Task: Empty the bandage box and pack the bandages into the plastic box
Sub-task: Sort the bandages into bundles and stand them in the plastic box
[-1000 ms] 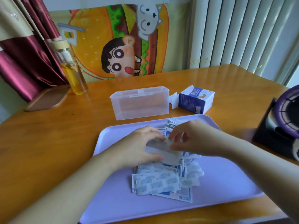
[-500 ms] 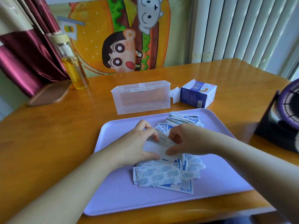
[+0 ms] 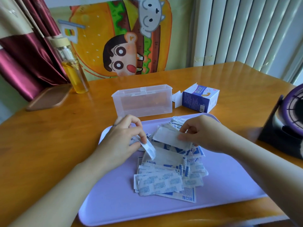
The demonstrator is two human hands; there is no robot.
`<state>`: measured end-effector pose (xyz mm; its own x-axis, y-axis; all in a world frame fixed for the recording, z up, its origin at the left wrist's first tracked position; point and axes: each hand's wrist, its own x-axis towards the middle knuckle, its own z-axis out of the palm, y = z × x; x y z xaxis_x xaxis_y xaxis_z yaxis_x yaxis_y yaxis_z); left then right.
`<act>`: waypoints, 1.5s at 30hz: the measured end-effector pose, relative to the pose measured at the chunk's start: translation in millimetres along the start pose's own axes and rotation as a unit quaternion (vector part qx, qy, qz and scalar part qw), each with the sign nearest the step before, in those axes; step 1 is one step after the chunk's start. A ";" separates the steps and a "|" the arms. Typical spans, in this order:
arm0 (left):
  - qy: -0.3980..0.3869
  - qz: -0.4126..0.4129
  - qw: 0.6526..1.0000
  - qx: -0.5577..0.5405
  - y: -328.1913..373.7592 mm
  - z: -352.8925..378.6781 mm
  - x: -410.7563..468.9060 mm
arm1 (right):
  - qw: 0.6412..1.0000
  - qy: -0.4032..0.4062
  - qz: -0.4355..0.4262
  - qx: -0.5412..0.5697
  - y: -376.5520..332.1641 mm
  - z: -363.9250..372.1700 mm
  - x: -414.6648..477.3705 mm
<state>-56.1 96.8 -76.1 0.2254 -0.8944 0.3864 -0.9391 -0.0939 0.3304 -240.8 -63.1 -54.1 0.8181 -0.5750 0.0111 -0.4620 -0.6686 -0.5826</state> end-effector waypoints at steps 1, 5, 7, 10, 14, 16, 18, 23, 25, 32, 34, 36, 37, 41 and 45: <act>0.013 -0.018 1.000 -0.015 -0.9 0.3 0.0 | 1.000 -0.001 0.001 -0.004 0.3 -0.4 0.3; 0.018 -0.108 0.988 -0.105 -1.6 0.7 0.6 | 0.999 0.011 0.000 -0.031 3.3 1.3 3.1; 0.005 -0.153 0.967 -0.203 -3.1 2.1 0.1 | 0.999 0.024 -0.001 -0.026 4.6 1.4 4.6; 0.008 -0.196 0.947 -0.256 -5.5 1.7 0.7 | 0.998 0.034 0.005 -0.046 4.7 3.7 5.0; 0.024 -0.210 0.908 -0.361 1.9 -5.2 6.1 | 0.982 0.090 -0.019 -0.166 -3.0 5.9 -2.1; 0.046 -0.208 0.912 -0.350 2.8 -6.1 8.5 | 0.970 0.107 -0.068 -0.206 -10.4 7.3 -5.4; 0.053 -0.209 0.921 -0.323 2.5 -5.3 8.8 | 0.970 0.074 -0.089 -0.215 -16.4 11.8 -4.5; 0.062 -0.245 0.880 -0.403 14.0 -4.7 9.2 | 0.983 -0.004 -0.057 -0.172 -9.6 20.9 6.2; 0.071 -0.261 0.865 -0.423 15.4 -4.7 9.5 | 0.988 -0.012 -0.050 -0.145 -7.8 20.0 7.5; 0.065 -0.322 0.748 -0.577 25.5 -5.9 15.2 | 0.999 -0.017 -0.010 -0.041 -5.0 0.9 8.6; 0.063 -0.346 0.700 -0.621 28.5 -4.9 18.2 | 1.000 0.001 0.005 0.021 -2.4 -3.7 8.8; 0.049 -0.364 0.643 -0.672 32.6 -3.6 19.7 | 0.993 0.007 0.022 0.112 -1.0 -6.7 9.5; 0.032 -0.374 0.611 -0.697 34.9 -2.5 20.4 | 0.987 0.011 0.023 0.156 0.0 -8.1 9.5; -0.074 -0.396 0.502 -0.765 47.1 1.9 19.7 | 0.972 0.062 -0.100 0.201 -6.3 -12.1 4.6; -0.137 -0.405 0.486 -0.762 61.1 5.9 17.6 | 0.968 0.101 -0.204 0.101 -12.8 -2.5 1.4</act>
<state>-111.1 72.7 -54.2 0.1213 -0.8783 -0.4624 0.7592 -0.2181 0.6133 -234.6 -56.6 -44.6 0.8250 -0.3761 0.4217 -0.0208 -0.7660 -0.6425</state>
